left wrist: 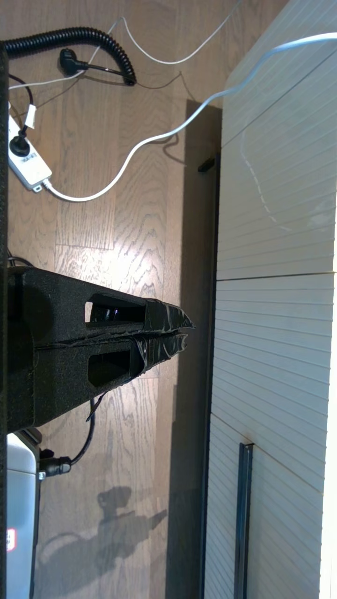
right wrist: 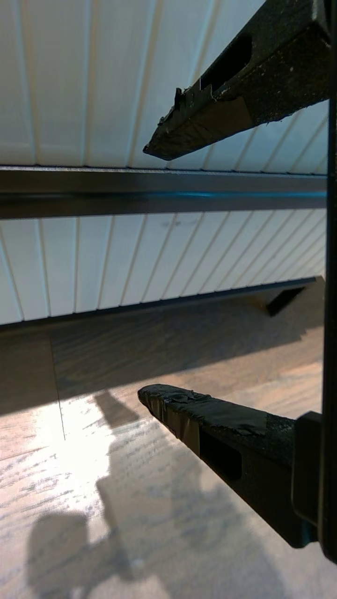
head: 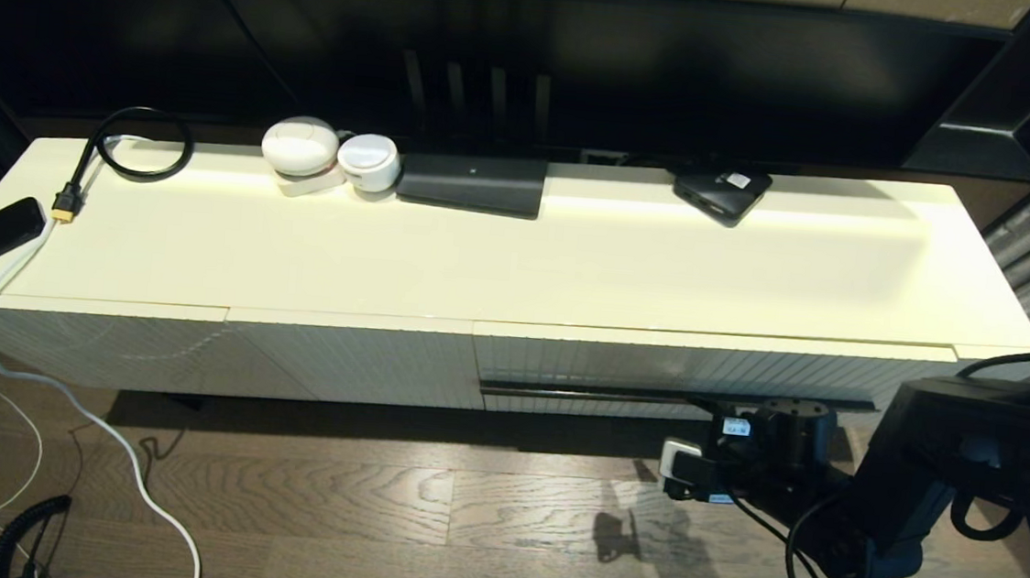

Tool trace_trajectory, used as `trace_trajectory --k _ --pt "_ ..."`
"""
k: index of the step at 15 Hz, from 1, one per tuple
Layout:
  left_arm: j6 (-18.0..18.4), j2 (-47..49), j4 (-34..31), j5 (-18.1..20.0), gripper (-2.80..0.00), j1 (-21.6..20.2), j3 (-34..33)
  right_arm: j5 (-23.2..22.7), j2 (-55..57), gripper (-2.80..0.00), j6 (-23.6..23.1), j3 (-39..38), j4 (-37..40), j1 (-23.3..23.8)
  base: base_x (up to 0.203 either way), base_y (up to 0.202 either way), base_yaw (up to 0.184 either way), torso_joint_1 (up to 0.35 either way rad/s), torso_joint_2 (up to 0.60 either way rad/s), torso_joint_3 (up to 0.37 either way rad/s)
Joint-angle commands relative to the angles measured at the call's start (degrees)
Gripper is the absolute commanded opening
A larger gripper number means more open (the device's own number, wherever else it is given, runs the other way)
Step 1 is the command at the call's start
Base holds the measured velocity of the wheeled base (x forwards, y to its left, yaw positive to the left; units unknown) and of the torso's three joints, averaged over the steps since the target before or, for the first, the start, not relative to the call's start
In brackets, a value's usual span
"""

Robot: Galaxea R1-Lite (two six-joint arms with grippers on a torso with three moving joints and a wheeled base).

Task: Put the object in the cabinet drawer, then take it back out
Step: Open the drawer

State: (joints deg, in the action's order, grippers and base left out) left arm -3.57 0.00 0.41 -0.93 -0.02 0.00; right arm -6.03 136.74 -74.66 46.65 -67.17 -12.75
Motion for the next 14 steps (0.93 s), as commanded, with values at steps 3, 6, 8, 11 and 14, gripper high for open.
trace_trajectory --k 3,6,8,11,14 --pt "-0.03 0.00 0.02 -0.04 -2.80 0.02 -0.03 -0.12 0.10 0.00 -1.18 1.03 0.46 0.45 0.000 0.000 0.000 0.000 0.00 0.000" --pt "-0.03 0.00 0.03 -0.04 -2.80 -0.06 0.00 -0.12 0.07 0.00 -1.17 2.39 3.13 0.87 0.000 0.000 0.000 0.000 0.00 0.000" --pt "-0.03 0.00 0.02 -0.04 -2.80 -0.06 0.00 -0.12 0.18 0.00 -1.18 3.72 4.64 0.97 0.000 0.000 0.000 0.000 0.00 0.000" --pt "-0.03 0.00 0.02 -0.04 -2.80 0.01 -0.04 -0.12 0.28 0.00 -1.18 6.38 6.68 0.94 0.000 0.000 0.000 0.000 0.00 0.000" --pt "-0.03 0.00 0.02 -0.04 -2.80 -0.04 0.00 -0.12 0.72 0.00 -1.18 7.42 7.06 0.97 0.000 0.000 0.000 0.000 0.00 0.000"
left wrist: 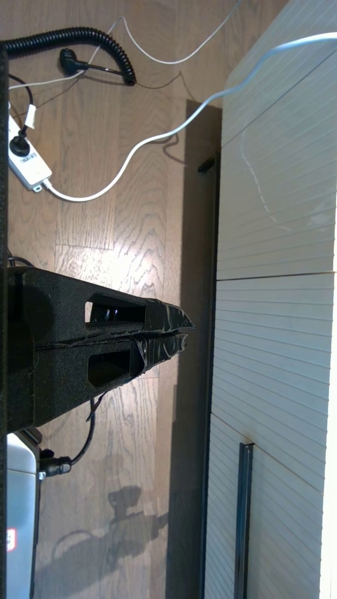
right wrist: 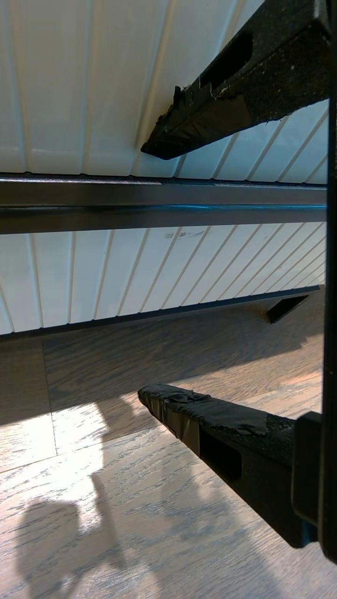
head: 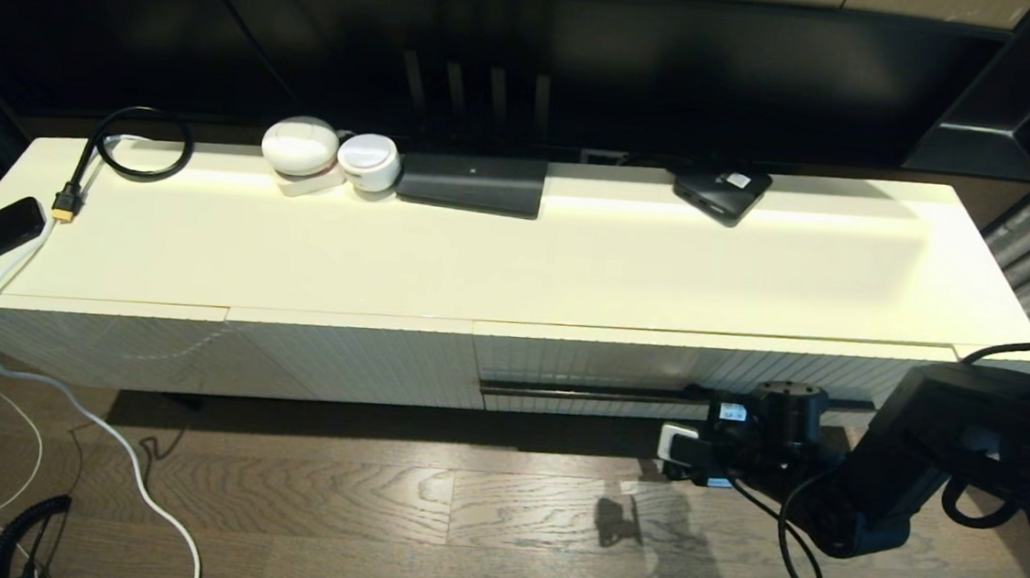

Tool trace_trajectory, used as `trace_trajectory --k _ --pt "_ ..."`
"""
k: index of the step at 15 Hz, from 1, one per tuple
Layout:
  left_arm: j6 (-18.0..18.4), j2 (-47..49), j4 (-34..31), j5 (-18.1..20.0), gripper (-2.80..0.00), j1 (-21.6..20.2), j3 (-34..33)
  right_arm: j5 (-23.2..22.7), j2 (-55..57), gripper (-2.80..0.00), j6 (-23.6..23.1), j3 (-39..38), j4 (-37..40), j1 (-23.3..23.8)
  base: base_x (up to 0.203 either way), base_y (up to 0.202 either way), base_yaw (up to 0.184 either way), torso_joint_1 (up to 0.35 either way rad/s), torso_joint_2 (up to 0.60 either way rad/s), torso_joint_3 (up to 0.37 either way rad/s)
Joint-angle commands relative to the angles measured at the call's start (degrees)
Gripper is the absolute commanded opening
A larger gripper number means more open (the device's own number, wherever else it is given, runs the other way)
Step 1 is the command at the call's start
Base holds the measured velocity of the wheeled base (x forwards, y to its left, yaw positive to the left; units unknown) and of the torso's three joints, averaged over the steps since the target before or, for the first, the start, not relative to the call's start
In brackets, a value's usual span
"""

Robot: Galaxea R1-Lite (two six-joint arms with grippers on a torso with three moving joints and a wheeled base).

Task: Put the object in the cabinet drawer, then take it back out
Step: Open the drawer

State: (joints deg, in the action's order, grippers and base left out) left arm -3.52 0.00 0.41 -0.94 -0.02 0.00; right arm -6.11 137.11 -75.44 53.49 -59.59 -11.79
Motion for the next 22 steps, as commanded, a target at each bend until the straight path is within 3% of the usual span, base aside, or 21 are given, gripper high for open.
trace_trajectory --k 1,13,22 --pt "-0.08 0.00 0.02 -0.03 -2.80 0.02 0.00 -0.04 0.53 0.00 -0.71 0.97 -0.53 0.01 0.000 0.000 0.000 0.000 0.00 0.000" --pt "-0.08 0.00 0.02 -0.03 -2.80 -0.06 0.00 0.19 1.14 0.00 -1.21 -0.86 -0.44 -0.25 0.000 0.000 0.000 0.000 0.00 0.000" --pt "-0.08 0.00 0.02 -0.03 -2.80 -0.06 0.00 0.65 -1.49 0.00 -1.21 -7.19 -0.52 -1.32 0.000 0.000 0.000 0.000 0.00 0.000"
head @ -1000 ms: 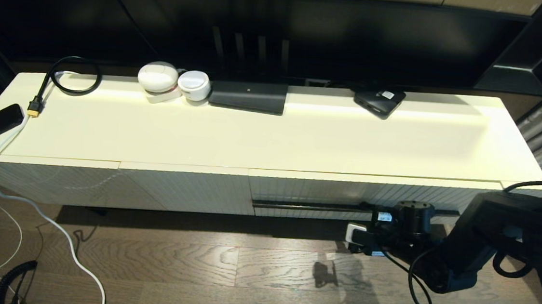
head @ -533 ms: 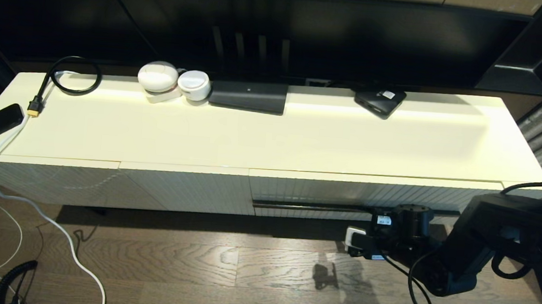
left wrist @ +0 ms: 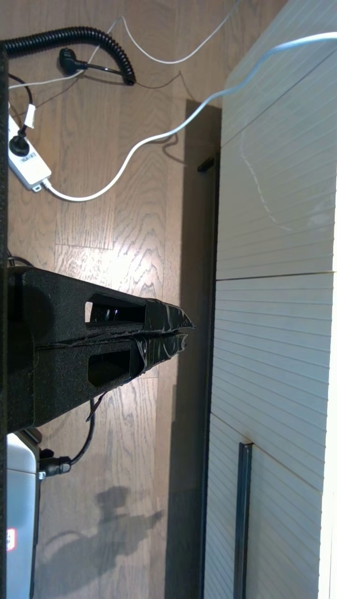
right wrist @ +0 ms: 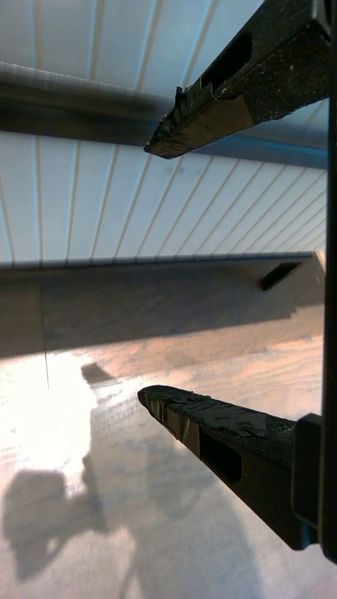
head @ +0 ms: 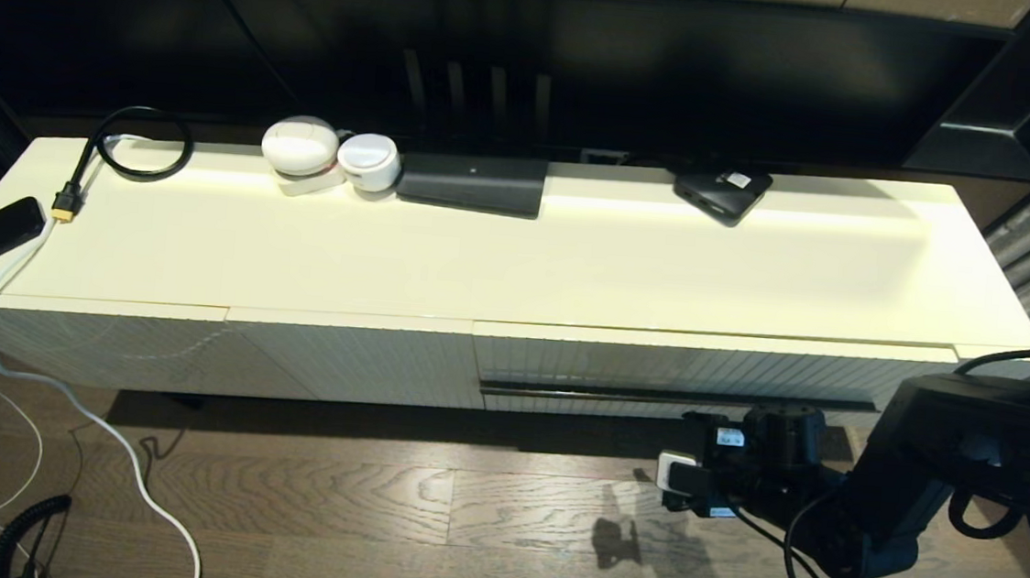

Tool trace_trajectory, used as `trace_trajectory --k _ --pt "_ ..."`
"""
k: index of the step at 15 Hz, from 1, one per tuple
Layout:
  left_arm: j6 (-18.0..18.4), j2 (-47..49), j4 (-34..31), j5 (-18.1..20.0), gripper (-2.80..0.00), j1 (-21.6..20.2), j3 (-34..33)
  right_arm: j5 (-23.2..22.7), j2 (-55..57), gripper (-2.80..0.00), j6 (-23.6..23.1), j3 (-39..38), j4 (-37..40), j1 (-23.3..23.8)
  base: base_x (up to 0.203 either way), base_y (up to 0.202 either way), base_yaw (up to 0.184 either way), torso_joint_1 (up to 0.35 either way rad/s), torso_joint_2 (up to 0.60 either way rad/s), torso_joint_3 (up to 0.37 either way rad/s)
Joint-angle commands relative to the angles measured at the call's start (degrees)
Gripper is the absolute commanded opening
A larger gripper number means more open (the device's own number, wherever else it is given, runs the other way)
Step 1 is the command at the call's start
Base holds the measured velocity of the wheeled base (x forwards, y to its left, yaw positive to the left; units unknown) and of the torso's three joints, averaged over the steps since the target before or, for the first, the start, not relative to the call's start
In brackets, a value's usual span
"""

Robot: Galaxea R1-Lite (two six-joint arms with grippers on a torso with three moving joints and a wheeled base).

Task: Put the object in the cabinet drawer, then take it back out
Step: Open the drawer

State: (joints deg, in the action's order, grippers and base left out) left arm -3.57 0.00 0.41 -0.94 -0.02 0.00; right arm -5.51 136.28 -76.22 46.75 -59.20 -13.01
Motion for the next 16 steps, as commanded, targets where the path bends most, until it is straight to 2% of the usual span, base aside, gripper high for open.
trace_trajectory --k 1,7,16 --pt "-0.03 0.00 0.02 -0.03 -2.80 -0.06 0.00 0.06 -0.66 0.00 -0.43 -0.94 -0.92 -0.18 0.000 0.000 0.000 0.000 0.00 0.000" --pt "-0.03 0.00 0.02 -0.03 -2.80 0.00 -0.03 0.14 -2.47 0.00 -0.46 -3.07 -0.83 -0.18 0.000 0.000 0.000 0.000 0.00 0.000" --pt "-0.03 0.00 0.02 -0.03 -2.80 0.00 0.00 -0.03 -2.58 0.00 -0.51 1.95 1.54 0.00 0.000 0.000 0.000 0.000 0.00 0.000"
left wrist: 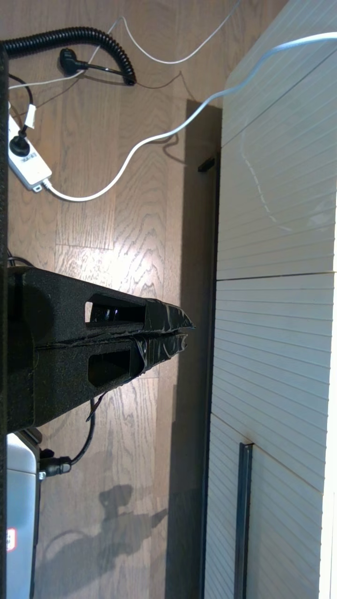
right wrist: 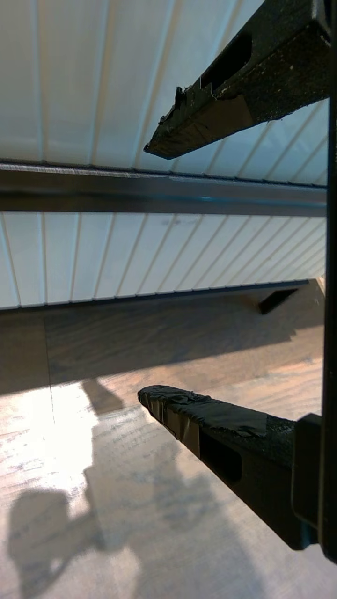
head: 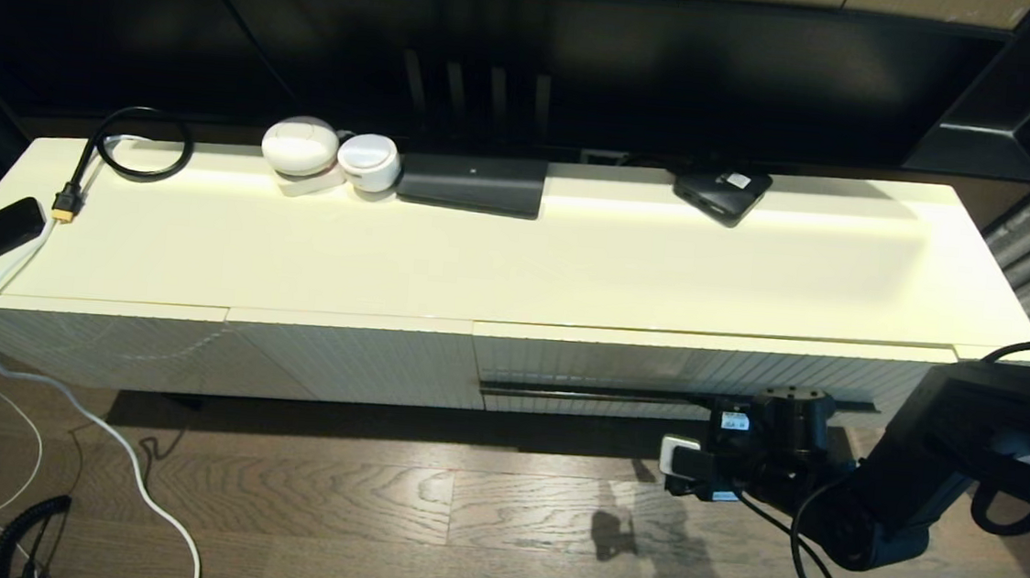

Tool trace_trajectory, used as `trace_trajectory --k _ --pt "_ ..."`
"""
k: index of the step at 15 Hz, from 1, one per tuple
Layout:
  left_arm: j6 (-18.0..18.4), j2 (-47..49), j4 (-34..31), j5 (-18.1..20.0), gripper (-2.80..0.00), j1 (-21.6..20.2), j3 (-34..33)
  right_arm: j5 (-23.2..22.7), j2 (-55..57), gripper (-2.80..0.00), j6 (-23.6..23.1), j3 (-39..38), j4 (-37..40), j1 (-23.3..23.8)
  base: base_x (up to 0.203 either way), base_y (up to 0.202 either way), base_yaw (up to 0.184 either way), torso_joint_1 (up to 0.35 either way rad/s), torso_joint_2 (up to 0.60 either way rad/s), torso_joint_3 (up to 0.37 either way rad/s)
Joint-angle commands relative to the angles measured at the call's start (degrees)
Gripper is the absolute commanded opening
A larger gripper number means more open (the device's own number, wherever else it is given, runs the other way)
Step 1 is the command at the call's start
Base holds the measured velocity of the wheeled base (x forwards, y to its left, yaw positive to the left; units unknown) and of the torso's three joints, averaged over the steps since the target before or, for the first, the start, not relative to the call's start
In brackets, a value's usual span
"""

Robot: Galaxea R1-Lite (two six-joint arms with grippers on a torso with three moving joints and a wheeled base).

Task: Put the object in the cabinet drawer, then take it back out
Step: Open the drawer

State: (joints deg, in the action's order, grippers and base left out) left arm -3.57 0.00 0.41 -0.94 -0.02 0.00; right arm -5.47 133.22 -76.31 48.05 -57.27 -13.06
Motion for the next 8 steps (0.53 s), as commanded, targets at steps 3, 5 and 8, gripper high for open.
trace_trajectory --k 3,5,8 --pt "-0.03 0.00 0.02 -0.03 -2.80 -0.06 0.00 -0.06 1.84 0.00 -0.42 2.44 -0.35 0.22 0.000 0.000 0.000 0.000 0.00 0.000" --pt "-0.03 0.00 0.02 -0.03 -2.80 -0.06 0.00 -0.06 2.87 0.00 -0.42 3.44 -0.41 0.31 0.000 0.000 0.000 0.000 0.00 0.000" --pt "-0.03 0.00 0.02 -0.03 -2.80 -0.06 0.00 -0.06 3.63 0.00 -0.42 4.64 -0.39 0.39 0.000 0.000 0.000 0.000 0.00 0.000"
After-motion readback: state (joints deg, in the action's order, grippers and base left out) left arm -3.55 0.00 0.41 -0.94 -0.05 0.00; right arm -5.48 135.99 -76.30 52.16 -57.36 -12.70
